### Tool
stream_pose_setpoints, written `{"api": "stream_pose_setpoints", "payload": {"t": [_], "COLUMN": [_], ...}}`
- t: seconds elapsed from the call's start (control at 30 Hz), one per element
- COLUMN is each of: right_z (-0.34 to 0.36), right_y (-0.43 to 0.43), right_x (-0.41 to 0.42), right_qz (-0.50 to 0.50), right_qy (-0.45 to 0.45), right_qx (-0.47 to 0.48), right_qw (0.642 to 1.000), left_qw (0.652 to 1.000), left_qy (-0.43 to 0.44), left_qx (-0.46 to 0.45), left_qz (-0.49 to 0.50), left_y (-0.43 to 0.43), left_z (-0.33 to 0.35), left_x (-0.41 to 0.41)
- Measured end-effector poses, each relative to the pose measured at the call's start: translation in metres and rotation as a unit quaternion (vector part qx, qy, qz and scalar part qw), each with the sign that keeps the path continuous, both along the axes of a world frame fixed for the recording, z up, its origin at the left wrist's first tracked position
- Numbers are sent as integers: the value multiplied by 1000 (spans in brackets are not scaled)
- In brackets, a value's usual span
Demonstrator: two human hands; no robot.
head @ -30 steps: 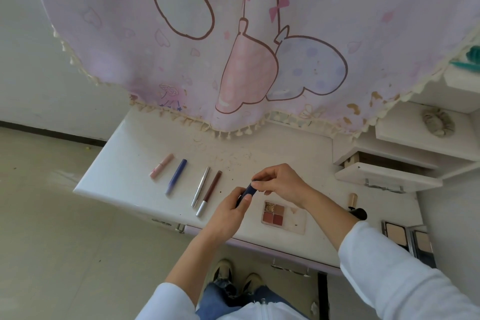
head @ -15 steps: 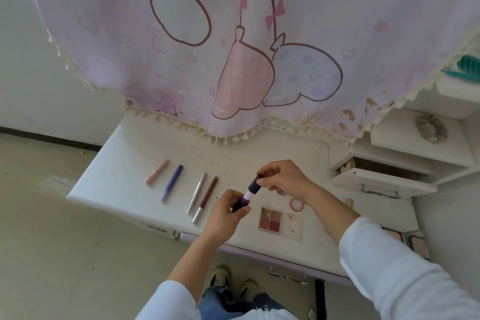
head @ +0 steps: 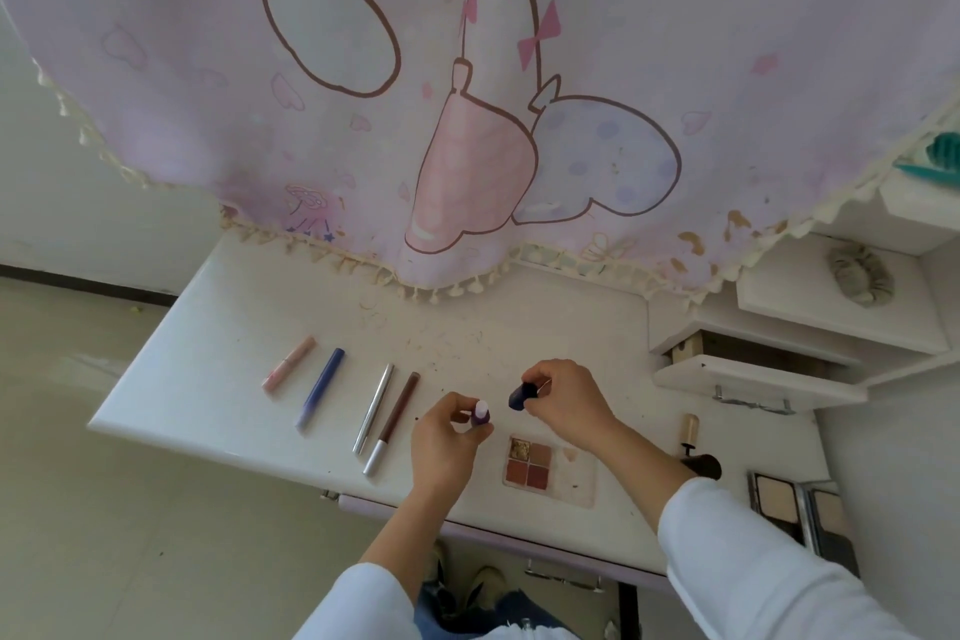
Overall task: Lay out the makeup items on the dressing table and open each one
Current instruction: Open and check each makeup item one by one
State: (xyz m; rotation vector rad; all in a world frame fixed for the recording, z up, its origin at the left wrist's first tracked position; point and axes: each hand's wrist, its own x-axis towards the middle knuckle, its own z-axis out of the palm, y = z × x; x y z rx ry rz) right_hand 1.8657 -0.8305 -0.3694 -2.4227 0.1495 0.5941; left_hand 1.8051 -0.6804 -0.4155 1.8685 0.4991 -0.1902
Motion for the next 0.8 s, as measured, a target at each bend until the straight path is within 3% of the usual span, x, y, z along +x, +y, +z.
{"api": "stream_pose_setpoints", "payload": {"t": [0.47, 0.8], "right_z": [-28, -3], "right_y": [1, -2], "right_x": [-8, 5], "right_qz": [90, 104], "right_qy": [8, -43], "right_qx": [-90, -24], "right_qw": [992, 993], "left_qw": [999, 997], "left_qy": [0, 21], "left_qx": [25, 62], "left_qz": [-30, -30], "left_y": [-12, 2], "left_z": [-8, -5], "left_x": [3, -3]}}
